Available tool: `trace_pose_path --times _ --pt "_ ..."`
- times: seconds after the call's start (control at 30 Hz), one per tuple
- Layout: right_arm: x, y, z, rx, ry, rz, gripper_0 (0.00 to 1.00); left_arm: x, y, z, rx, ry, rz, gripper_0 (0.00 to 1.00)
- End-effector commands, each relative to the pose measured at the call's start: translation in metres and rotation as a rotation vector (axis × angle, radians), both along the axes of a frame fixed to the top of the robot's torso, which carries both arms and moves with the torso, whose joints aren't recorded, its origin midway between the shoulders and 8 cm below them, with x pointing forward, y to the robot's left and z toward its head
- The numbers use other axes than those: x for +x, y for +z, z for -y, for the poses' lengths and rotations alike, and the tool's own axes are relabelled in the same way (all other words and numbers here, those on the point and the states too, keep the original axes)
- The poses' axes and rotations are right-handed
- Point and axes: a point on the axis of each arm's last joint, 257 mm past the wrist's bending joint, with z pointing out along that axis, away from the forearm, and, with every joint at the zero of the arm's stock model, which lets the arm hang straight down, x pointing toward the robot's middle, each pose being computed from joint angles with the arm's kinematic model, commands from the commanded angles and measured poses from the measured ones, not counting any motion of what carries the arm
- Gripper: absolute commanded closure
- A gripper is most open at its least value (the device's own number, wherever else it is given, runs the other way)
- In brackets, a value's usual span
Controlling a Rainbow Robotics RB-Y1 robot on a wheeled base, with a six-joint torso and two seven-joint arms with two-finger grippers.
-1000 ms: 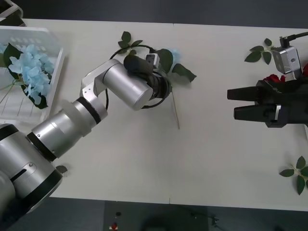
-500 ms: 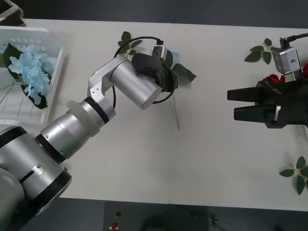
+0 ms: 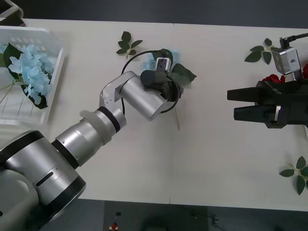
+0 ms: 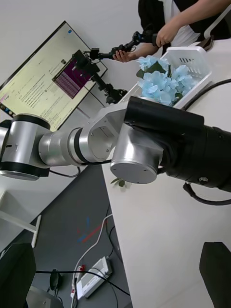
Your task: Put the red flowers into the right box and the blue flowers into the left box
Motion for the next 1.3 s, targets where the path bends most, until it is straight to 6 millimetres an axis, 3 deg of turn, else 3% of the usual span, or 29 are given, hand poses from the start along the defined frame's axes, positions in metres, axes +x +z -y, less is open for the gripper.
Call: trace_pose_path --times 0.03,0.4,0.73,0.77,0.83,1.03,1.17,1.3 --pt "-0.002 0.008 -0.002 -0.002 0.008 0.013 0.00 0.004 0.019 0.018 0.045 -0.056 0.059 0.00" --pt "-0.001 0.010 -0.002 0.001 0.005 0.019 0.00 0.000 -0.005 0.021 0.208 -0.124 0.077 0.00" --pt "0.001 0.012 -0.001 0.001 0.000 0.023 0.00 -0.005 -0.014 0.026 0.333 -0.182 0.126 0.01" --pt "0.001 0.012 -0.001 0.001 0.000 0.023 0.00 -0.005 -0.013 0.026 0.336 -0.182 0.128 0.10" --pt "0.001 0.012 -0.001 0.001 0.000 0.023 0.00 -0.004 -0.014 0.024 0.343 -0.181 0.129 0.39" --pt "0.001 0.012 -0.001 0.001 0.000 0.023 0.00 0.001 -0.015 0.013 0.360 -0.175 0.133 0.80" --pt "0.001 0.012 -0.001 0.001 0.000 0.023 0.00 0.003 -0.019 0.002 0.375 -0.167 0.129 1.00" --pt "0.001 0.012 -0.001 0.001 0.000 0.023 0.00 0.005 -0.026 -0.014 0.380 -0.151 0.113 1.00"
